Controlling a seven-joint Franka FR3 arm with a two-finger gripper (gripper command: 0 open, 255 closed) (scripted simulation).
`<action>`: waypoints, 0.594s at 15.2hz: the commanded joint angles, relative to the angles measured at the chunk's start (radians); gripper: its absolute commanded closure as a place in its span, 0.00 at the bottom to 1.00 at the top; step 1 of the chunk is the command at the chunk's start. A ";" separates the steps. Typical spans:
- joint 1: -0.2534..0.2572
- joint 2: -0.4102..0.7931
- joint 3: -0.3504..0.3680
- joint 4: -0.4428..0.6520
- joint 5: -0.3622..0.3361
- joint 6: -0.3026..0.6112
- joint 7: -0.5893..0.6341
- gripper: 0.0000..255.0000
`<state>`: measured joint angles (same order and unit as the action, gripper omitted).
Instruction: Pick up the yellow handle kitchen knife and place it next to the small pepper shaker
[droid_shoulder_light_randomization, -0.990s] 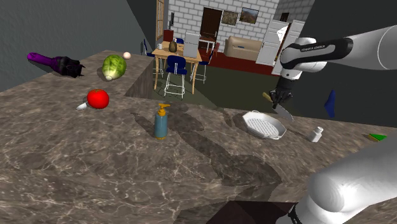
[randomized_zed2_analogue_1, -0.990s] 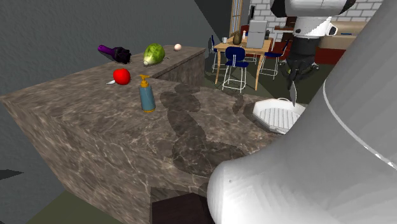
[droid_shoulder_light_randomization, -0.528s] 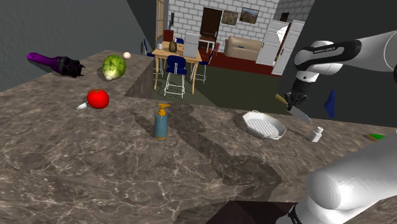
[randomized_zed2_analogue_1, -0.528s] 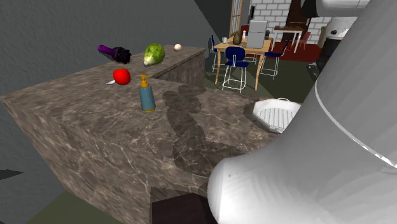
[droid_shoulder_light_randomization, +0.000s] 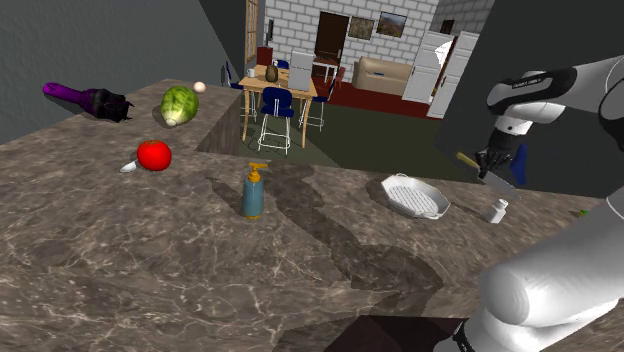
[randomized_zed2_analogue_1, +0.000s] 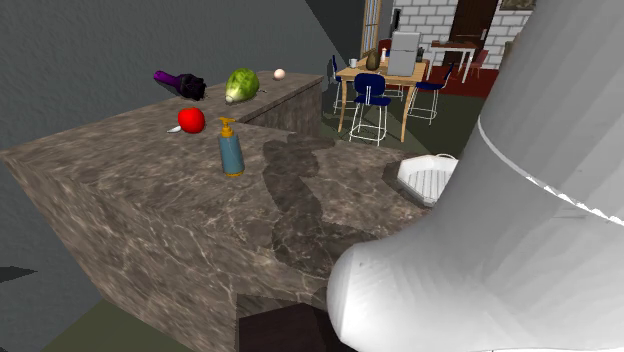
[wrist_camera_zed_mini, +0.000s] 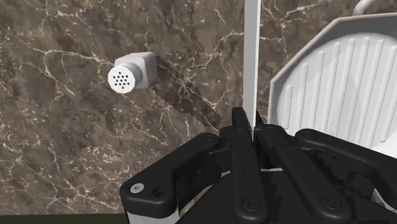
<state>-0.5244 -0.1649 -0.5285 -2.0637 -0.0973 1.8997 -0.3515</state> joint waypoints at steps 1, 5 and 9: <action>-0.019 0.031 -0.035 0.036 0.011 -0.006 -0.062 1.00; -0.058 0.116 -0.101 0.119 0.053 -0.013 -0.185 1.00; -0.110 0.223 -0.157 0.222 0.121 -0.030 -0.315 1.00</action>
<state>-0.6226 0.0381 -0.6737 -1.8609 0.0098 1.8739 -0.6361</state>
